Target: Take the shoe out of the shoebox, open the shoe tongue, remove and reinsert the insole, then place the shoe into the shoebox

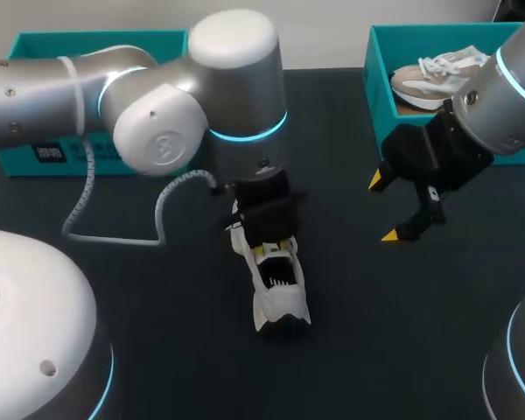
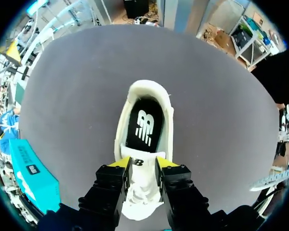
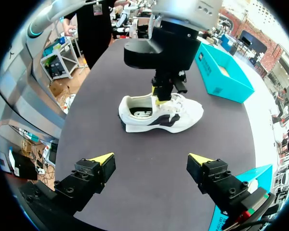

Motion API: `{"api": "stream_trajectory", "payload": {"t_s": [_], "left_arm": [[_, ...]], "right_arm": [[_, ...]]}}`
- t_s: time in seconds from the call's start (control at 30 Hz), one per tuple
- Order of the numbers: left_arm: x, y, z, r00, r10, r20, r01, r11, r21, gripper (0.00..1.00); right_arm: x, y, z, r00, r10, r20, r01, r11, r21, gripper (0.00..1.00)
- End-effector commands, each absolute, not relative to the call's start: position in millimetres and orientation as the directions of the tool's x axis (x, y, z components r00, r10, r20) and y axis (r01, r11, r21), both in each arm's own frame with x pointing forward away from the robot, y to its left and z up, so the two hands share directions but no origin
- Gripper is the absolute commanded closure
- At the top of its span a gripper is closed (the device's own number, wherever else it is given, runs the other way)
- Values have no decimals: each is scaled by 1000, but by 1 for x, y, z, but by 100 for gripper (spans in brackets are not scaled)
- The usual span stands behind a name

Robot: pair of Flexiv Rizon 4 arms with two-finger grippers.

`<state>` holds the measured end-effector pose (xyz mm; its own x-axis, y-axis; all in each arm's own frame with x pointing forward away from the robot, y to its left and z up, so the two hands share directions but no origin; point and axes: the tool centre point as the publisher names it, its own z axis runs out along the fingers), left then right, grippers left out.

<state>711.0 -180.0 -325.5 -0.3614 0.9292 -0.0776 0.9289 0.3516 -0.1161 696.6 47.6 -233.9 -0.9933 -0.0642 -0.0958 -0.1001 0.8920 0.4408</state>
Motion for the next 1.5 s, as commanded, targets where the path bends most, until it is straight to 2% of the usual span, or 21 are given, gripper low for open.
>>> {"api": "stream_trajectory", "payload": {"t_s": [0.03,0.17,0.23,0.27,0.3,0.77,0.8,0.9,0.97,1.0,1.17,1.5], "left_arm": [[713,-170,-310,-385,919,-84,919,373,-128,71],[704,-168,-300,-462,882,-96,881,444,-165,72],[700,-163,-298,-553,828,-97,832,543,-115,63],[695,-161,-297,-614,785,-84,784,595,-179,27],[689,-159,-295,-634,764,-124,770,607,-197,0],[689,-159,-295,-634,764,-124,770,607,-197,0],[687,-164,-292,-712,697,-84,697,689,-197,0],[676,-166,-287,-836,545,-71,549,821,-158,0],[673,-162,-281,-884,467,-29,464,866,-186,0],[671,-160,-277,-886,463,-21,454,860,-231,0],[670,-157,-270,-967,243,76,222,950,-220,0],[646,-166,-284,-991,-124,-50,-120,989,-84,0]], "right_arm": [[697,49,-235,-993,-65,-95,-100,893,440,0],[697,49,-235,-993,-65,-95,-100,893,440,0],[697,49,-235,-993,-65,-95,-100,893,440,0],[697,49,-235,-993,-65,-95,-100,893,440,0],[697,49,-235,-993,-65,-95,-100,893,440,0],[697,49,-235,-993,-65,-95,-100,893,440,0],[697,49,-235,-993,-65,-95,-100,893,440,0],[697,49,-235,-993,-65,-95,-100,893,440,0],[697,49,-235,-993,-65,-95,-100,893,440,0],[697,49,-235,-993,-65,-95,-100,893,440,0],[697,49,-235,-993,-65,-95,-100,893,440,0],[697,49,-235,-993,-65,-95,-100,893,440,0]]}}
